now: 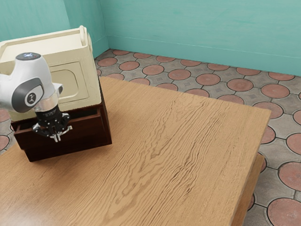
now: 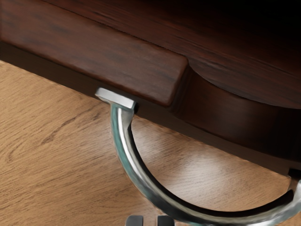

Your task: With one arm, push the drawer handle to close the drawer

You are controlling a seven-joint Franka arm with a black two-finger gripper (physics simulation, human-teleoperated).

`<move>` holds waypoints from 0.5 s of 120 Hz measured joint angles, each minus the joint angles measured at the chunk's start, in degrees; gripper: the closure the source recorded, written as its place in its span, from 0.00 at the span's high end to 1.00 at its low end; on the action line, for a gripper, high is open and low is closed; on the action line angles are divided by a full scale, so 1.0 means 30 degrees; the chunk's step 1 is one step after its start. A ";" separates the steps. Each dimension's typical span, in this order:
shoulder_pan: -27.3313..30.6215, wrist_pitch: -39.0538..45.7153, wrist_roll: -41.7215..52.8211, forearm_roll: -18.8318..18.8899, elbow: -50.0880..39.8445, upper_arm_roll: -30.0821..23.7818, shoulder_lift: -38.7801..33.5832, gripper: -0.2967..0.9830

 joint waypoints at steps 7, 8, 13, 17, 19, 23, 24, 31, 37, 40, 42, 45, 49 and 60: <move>0.0028 0.0480 0.0027 0.0254 0.0067 0.0132 0.0366 0.18; 0.0028 0.0564 0.0035 0.0283 0.0073 0.0146 0.0430 0.18; 0.0018 0.0940 0.0077 0.0403 0.0187 0.0240 0.0702 0.18; 0.0031 0.1192 0.0127 0.0461 0.0467 0.0275 0.0957 0.18; 0.0036 0.1302 0.0151 0.0489 0.0622 0.0287 0.1091 0.18; 0.0039 0.1494 0.0202 0.0541 0.0968 0.0303 0.1377 0.18; 0.0039 0.1504 0.0142 0.0491 0.1049 0.0309 0.1453 0.18; -0.0369 0.1497 -0.2483 -0.0393 0.1459 0.0228 0.1814 0.18; -0.0655 0.1526 -0.4349 -0.0810 0.1793 0.0212 0.2108 0.18; -0.0742 0.1582 -0.5041 -0.0876 0.1906 0.0207 0.2223 0.18; -0.0789 0.1619 -0.5394 -0.0892 0.1962 0.0210 0.2281 0.18; -0.0837 0.1671 -0.5654 -0.0862 0.1996 0.0231 0.2323 0.18; -0.0534 0.1753 -0.5309 -0.0550 0.1797 -0.0047 0.2143 0.18; 0.0569 0.0716 -0.4634 -0.0489 0.0861 -0.2561 -0.0006 0.19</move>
